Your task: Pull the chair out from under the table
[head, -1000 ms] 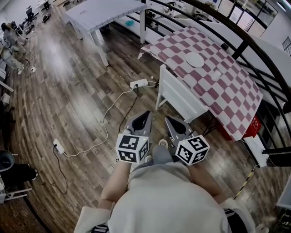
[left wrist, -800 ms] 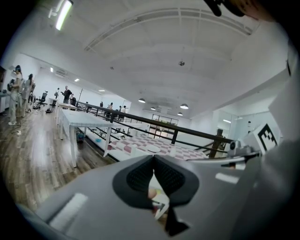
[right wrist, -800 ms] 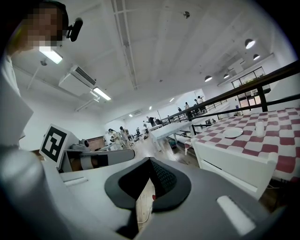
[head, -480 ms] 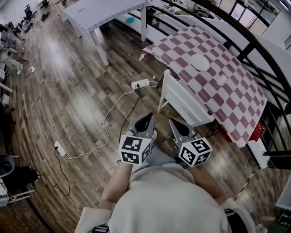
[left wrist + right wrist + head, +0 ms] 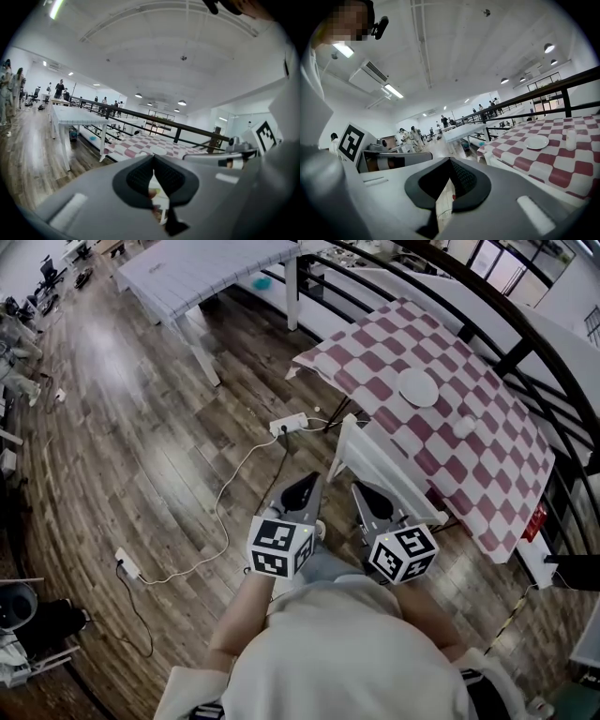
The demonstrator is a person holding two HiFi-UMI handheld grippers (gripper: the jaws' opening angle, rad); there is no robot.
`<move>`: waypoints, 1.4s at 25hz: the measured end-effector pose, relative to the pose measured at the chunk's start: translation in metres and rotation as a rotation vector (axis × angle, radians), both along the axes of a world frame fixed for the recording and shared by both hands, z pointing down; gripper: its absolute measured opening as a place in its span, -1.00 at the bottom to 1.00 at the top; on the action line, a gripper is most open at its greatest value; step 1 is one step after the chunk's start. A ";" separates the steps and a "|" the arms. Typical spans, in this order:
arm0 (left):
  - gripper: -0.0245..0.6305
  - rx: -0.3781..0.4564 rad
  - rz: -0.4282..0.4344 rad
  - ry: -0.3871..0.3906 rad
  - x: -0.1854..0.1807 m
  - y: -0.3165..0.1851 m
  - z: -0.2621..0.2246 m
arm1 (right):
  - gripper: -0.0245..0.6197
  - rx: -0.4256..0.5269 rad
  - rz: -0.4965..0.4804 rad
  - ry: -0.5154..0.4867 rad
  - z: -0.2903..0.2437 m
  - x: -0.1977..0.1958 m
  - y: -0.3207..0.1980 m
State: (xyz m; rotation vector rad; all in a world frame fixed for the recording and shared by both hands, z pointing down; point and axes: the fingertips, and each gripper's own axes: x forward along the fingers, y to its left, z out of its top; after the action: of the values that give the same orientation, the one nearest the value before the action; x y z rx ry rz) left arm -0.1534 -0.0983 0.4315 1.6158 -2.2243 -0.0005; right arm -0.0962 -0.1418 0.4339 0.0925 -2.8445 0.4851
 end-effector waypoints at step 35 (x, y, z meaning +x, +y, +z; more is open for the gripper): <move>-0.89 -0.064 0.438 -0.021 -0.005 -0.164 0.013 | -0.94 0.002 0.454 0.073 0.010 0.040 -0.152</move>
State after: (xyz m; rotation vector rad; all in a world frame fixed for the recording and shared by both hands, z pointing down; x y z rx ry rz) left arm -0.1581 -0.2621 0.4448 2.0361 -1.8194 0.2052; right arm -0.0563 -0.2937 0.4441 0.7511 -2.7443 0.5505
